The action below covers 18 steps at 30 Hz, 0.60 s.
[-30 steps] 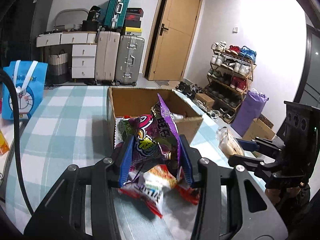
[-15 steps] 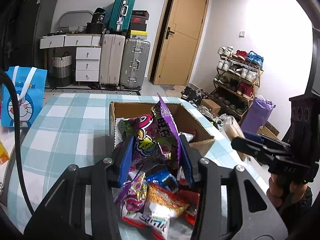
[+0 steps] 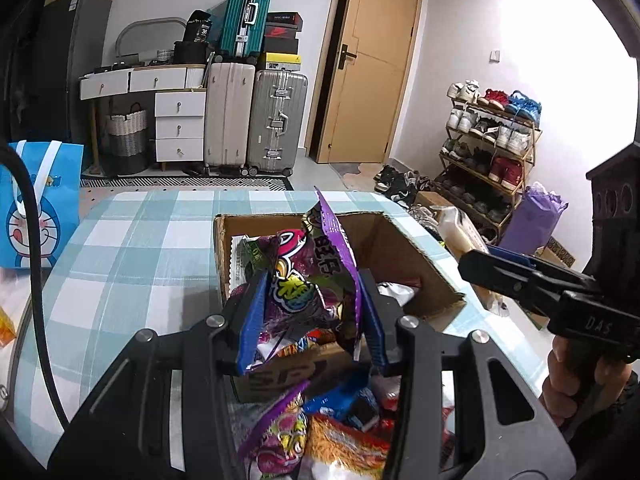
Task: Organize snacks
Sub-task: 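Lift both held snacks and carry them over the cardboard box, then open both tools to drop the snacks into the box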
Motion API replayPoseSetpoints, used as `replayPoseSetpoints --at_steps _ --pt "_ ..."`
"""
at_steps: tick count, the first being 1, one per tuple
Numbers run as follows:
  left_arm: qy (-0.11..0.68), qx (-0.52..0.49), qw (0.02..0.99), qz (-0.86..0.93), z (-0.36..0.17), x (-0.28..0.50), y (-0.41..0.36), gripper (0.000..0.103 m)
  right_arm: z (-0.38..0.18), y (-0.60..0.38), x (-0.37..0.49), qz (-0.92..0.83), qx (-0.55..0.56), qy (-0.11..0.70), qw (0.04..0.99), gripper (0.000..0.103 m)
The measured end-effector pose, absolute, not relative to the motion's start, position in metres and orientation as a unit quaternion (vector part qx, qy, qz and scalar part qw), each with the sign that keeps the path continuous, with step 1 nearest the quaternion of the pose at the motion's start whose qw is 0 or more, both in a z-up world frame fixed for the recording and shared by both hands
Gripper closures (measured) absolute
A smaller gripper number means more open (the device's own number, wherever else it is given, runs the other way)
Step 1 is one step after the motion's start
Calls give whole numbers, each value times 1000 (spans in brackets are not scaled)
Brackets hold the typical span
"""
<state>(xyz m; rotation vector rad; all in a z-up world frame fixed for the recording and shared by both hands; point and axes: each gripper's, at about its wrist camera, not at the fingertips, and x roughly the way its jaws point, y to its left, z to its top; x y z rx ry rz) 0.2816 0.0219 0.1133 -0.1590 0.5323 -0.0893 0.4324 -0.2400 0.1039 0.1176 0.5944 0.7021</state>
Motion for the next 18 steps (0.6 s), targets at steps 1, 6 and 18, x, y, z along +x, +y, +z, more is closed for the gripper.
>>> replayPoseSetpoints --at_steps 1,6,18 --pt "263 -77 961 -43 111 284 22 63 103 -238 437 339 58 289 893 44" --pt "267 -77 960 -40 100 303 21 63 95 -228 456 340 64 298 890 44" --pt "282 -61 957 -28 73 337 26 62 73 -206 487 346 59 321 880 44"
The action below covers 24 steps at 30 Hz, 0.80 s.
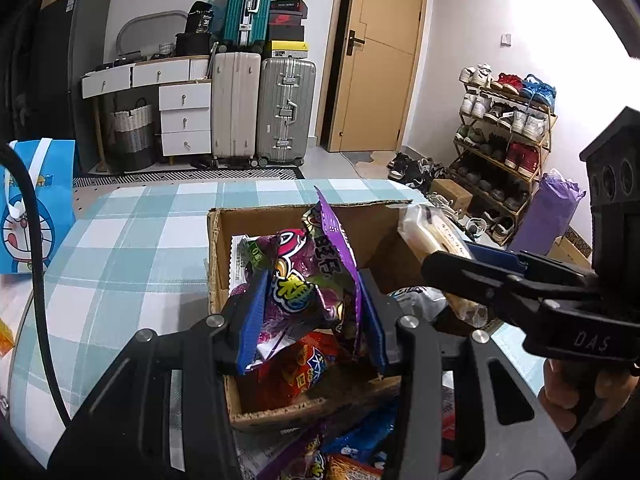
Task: Organize snacks
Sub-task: 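Open both tools to drop the snacks into the box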
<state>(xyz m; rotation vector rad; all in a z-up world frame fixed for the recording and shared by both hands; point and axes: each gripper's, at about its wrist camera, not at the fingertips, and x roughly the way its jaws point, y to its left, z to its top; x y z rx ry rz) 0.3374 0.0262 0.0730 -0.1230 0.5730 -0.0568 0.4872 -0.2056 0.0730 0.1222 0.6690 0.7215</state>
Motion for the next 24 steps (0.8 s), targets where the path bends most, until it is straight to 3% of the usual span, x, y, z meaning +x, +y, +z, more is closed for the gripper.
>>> replayPoseSetpoints --at_steps 22,24 --pt "308 -51 950 -26 61 362 31 61 61 -201 513 344 57 340 873 43" --pt "308 -52 949 -30 64 359 32 53 63 -204 511 345 57 334 875 41"
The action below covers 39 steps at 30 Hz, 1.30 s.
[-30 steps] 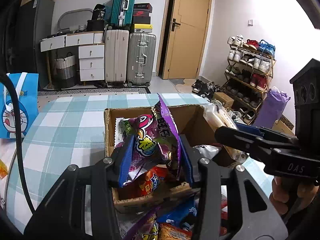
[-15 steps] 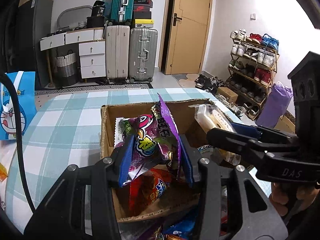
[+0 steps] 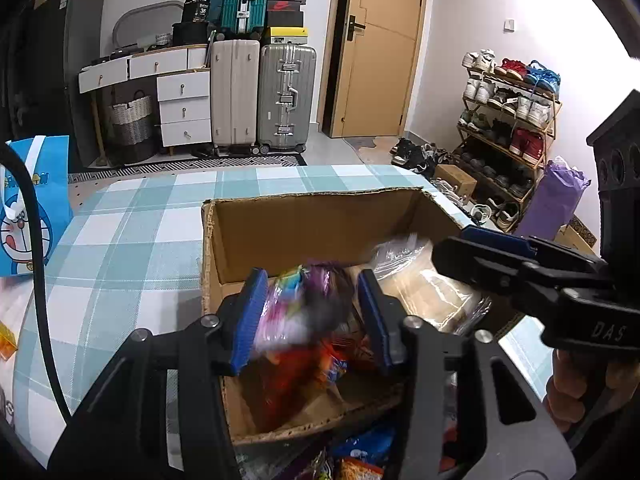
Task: Organize snacks
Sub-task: 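Open both tools to drop the snacks into the box, then move both tools back to the snack pile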
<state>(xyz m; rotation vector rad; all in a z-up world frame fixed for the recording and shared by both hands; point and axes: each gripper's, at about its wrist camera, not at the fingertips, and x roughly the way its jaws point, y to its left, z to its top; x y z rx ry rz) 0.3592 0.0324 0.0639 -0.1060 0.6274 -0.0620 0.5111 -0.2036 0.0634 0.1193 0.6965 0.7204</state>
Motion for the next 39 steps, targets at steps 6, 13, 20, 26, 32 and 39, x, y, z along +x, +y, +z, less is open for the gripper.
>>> replayPoseSetpoints --at_steps 6,13,20,26,32,39 --pt "287 -52 956 -30 78 331 40 18 73 -218 499 338 51 324 882 20" --pt "280 -60 958 -26 89 283 50 1 77 -242 471 335 46 321 885 1" --pt "291 -57 955 -25 86 231 49 1 59 -250 433 343 20 362 866 1" --pt "298 -41 953 -30 80 196 37 1 42 -250 396 350 -2 370 861 1" --pt "305 -45 949 -64 71 174 25 1 38 -249 369 352 -16 372 859 1" --pt "335 -45 938 -74 50 162 13 1 23 -255 355 342 -22 392 854 1"
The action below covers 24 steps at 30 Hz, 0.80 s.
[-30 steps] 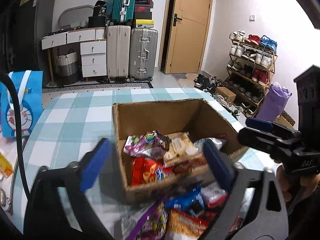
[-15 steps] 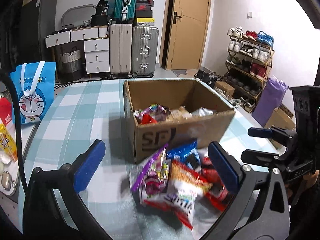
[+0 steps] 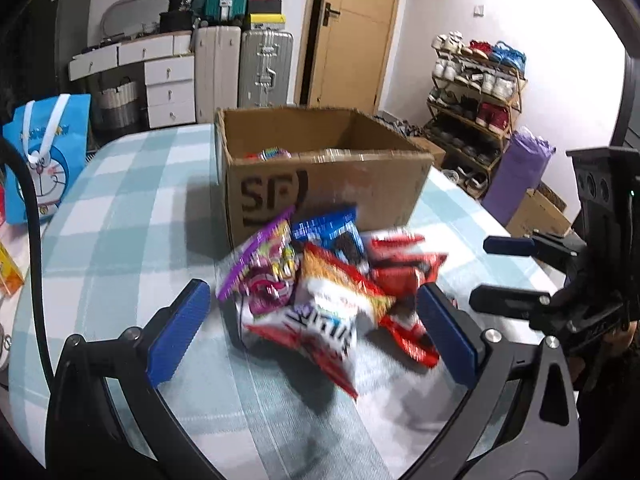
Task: Organize snacks
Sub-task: 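Move both tools back to the snack pile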
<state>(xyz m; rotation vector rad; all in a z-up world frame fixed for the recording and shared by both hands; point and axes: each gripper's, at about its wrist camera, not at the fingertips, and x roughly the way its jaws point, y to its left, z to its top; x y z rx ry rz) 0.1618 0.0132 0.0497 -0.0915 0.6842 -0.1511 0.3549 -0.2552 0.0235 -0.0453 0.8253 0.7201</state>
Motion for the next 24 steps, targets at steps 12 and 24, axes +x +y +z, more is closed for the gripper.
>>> replayPoseSetpoints --at_steps 12,24 --pt "354 -27 933 -64 33 166 12 1 -3 -245 355 332 -45 422 842 1" --pt "359 -43 931 -55 29 173 24 1 -25 -209 341 337 -108 432 830 1"
